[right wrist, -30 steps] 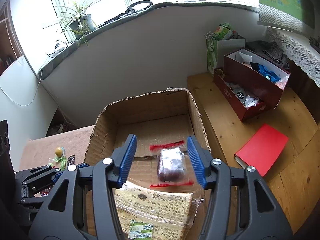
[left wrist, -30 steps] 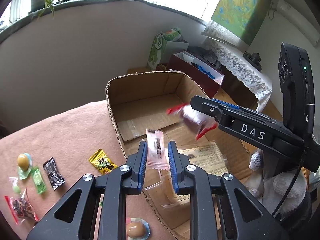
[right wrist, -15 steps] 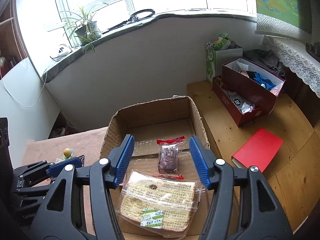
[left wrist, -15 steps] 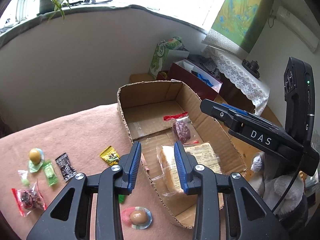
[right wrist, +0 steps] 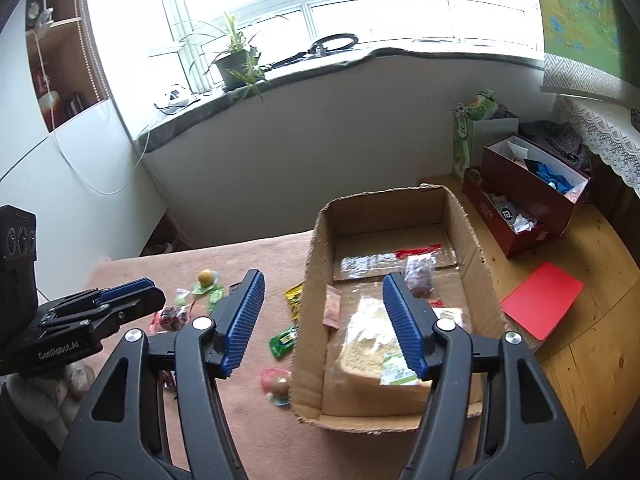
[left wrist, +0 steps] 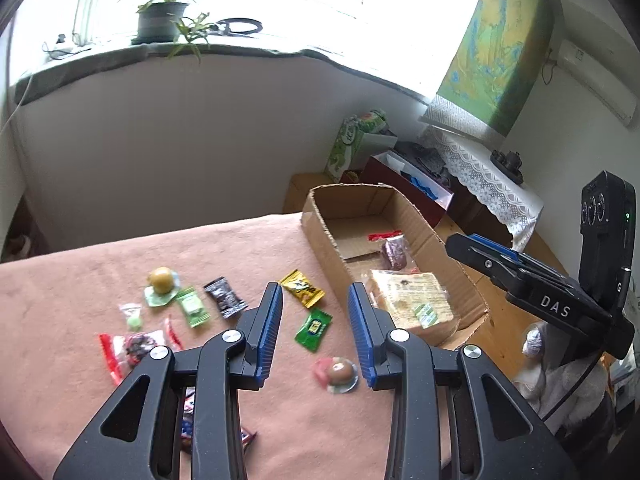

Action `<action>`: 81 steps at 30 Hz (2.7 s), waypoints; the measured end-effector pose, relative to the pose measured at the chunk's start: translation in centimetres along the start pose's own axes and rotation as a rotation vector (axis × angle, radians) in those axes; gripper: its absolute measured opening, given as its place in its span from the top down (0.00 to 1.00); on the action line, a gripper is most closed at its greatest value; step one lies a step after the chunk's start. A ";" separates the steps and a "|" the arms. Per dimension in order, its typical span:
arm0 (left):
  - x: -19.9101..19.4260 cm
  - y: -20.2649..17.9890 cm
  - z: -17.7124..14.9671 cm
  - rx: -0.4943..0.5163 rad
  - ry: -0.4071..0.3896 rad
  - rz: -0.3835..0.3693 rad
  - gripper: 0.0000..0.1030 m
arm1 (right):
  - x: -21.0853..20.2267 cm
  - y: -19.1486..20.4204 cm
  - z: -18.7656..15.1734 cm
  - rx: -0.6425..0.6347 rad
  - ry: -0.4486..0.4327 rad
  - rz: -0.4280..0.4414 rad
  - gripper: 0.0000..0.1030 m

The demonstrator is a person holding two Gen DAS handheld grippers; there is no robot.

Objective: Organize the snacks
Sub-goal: 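Grasp the Snickers bar with the right tool while the left tool grasps the blue-wrapped bar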

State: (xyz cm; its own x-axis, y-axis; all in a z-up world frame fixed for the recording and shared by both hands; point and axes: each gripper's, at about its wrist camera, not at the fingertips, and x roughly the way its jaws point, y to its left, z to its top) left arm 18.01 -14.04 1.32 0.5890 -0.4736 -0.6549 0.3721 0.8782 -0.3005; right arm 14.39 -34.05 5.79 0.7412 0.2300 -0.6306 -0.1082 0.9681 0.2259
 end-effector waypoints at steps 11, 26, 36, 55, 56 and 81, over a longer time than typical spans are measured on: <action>-3.8 7.8 -5.8 -0.157 -0.004 0.091 0.69 | 1.0 9.0 -4.6 -0.096 0.066 0.160 0.34; -4.1 11.6 -10.0 -0.238 0.034 0.087 0.68 | 10.3 13.4 -10.2 -0.130 0.298 0.222 0.40; -2.6 11.1 -9.9 -0.223 0.054 0.058 0.69 | 12.9 13.4 -10.9 -0.143 0.344 0.188 0.64; 3.3 8.1 -9.7 -0.084 0.172 0.147 0.68 | 13.8 11.7 -9.8 -0.200 0.335 0.092 0.67; 3.4 8.1 -9.6 -0.081 0.168 0.158 0.68 | 13.8 11.8 -9.8 -0.202 0.334 0.089 0.67; -0.7 9.1 -9.1 -0.132 0.068 0.128 0.72 | 9.5 12.1 -9.1 -0.187 0.231 0.113 0.71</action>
State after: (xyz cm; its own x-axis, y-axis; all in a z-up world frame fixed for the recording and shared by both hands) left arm 14.46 -5.10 -7.32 0.5741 -0.3557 -0.7375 0.1974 0.9343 -0.2970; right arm 14.11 -19.26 -4.21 0.5495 0.3333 -0.7661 -0.3172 0.9315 0.1778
